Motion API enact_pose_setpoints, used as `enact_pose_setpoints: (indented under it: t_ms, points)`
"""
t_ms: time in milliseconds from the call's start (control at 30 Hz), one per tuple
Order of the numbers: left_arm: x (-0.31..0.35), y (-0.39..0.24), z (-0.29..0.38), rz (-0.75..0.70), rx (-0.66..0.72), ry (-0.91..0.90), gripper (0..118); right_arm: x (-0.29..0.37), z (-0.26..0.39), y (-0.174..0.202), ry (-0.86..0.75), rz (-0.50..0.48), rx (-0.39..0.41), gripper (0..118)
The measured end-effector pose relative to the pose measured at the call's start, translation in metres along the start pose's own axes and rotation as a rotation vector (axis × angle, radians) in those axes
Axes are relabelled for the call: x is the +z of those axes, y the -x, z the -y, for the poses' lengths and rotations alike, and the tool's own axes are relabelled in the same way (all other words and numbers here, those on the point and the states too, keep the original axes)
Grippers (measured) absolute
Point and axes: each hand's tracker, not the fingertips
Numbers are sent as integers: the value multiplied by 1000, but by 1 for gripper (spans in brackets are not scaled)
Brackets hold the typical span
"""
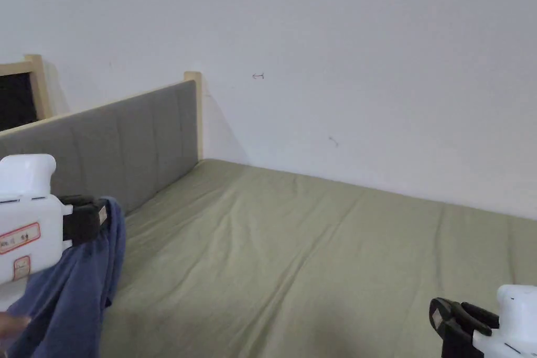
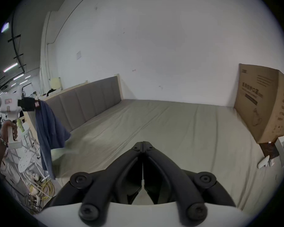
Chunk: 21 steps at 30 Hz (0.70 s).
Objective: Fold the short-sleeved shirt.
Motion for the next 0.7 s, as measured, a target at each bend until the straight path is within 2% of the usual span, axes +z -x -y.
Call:
enact_pose_setpoints:
  t_ms: [167,300,400,500,700]
  points:
    - [-18,-103,-32,295,3,-12,0,38,-5,-35,-46,81,-31,0]
    - [-42,-185,-29,446,-80,44,0,73,-4,-67,-91,167,-46,0]
    - [-68,-236,-9,543,-77,127,0,94,1,-89,-104,224,-69,0]
    - [-103,-278,25,625,-30,262,0,105,12,-109,-94,261,-99,0]
    - [-181,-334,123,611,64,696,1,107,46,-133,-24,310,-160,0]
